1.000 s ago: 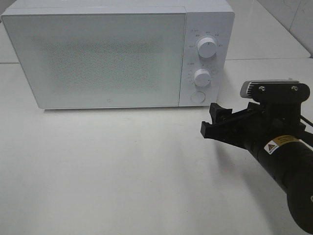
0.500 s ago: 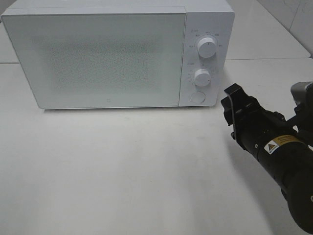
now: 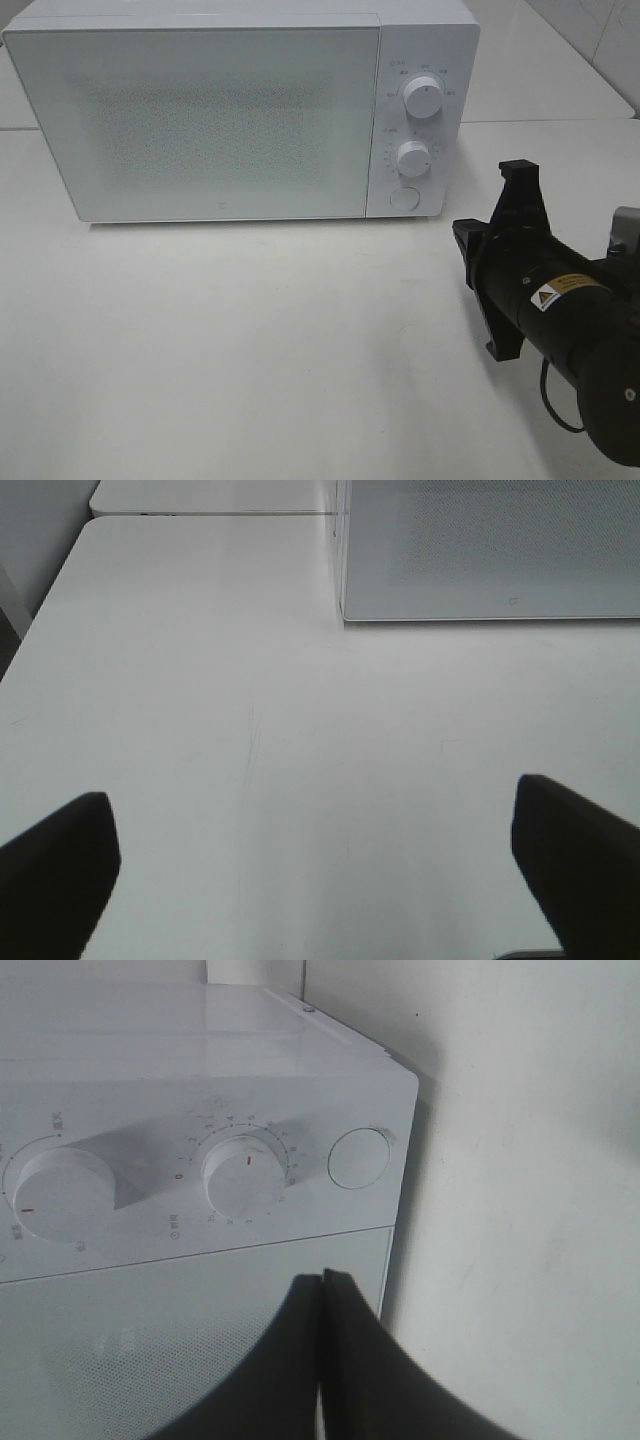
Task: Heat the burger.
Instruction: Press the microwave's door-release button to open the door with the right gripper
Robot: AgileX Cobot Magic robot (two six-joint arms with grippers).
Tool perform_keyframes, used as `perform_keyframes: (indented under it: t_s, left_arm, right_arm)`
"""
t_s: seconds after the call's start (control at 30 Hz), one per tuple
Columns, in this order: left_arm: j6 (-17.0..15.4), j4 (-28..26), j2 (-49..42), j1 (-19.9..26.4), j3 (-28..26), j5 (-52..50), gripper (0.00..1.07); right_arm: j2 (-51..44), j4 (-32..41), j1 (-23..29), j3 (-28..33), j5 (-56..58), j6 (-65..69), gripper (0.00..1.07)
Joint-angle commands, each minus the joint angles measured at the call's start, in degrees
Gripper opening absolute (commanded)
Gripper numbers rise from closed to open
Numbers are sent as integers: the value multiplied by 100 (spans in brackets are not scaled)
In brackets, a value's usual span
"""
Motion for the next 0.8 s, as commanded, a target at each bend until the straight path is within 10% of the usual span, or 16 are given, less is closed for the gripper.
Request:
perform_keyframes:
  t_s: [0.03,0.8]
  left_arm:
    - [-17,-11,-103,0,11,-92,100]
    - [-17,-11,-103,0,11,-92,100]
  right_arm:
    - [29,-23,17,-155,223,57,0]
    - [1438,178,-378,-1673,407,-46,0]
